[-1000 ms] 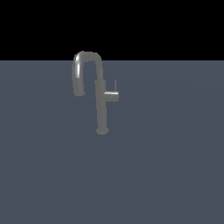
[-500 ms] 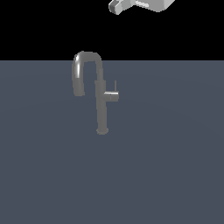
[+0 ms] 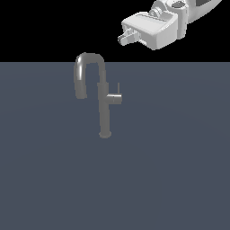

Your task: Turn on the faucet by rotating a designated handle.

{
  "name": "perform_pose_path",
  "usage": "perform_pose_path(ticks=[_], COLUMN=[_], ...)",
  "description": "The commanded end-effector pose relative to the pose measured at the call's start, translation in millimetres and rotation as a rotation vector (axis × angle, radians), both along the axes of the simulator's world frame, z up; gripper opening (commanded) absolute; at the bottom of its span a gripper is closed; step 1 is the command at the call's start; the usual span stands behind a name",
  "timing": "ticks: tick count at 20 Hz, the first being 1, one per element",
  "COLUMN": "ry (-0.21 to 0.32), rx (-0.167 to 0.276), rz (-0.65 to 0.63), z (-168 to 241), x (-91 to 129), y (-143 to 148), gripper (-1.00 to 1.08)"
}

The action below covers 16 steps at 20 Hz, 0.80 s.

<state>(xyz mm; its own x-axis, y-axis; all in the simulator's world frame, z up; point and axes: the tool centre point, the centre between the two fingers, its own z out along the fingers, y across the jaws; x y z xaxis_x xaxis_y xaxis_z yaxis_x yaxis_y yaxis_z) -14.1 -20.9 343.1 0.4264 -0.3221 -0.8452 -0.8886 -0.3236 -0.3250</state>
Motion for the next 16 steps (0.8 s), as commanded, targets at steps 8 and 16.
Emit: perform_pose_path(ticks=[8, 16], ry=[0.187, 0.308], rx=[0.217, 0.355], rz=[-0.212, -0.348], z=[-64.7, -108.8], x=[26.0, 35.1], y=[-5.6, -2.2], gripper=[-1.0, -1.0])
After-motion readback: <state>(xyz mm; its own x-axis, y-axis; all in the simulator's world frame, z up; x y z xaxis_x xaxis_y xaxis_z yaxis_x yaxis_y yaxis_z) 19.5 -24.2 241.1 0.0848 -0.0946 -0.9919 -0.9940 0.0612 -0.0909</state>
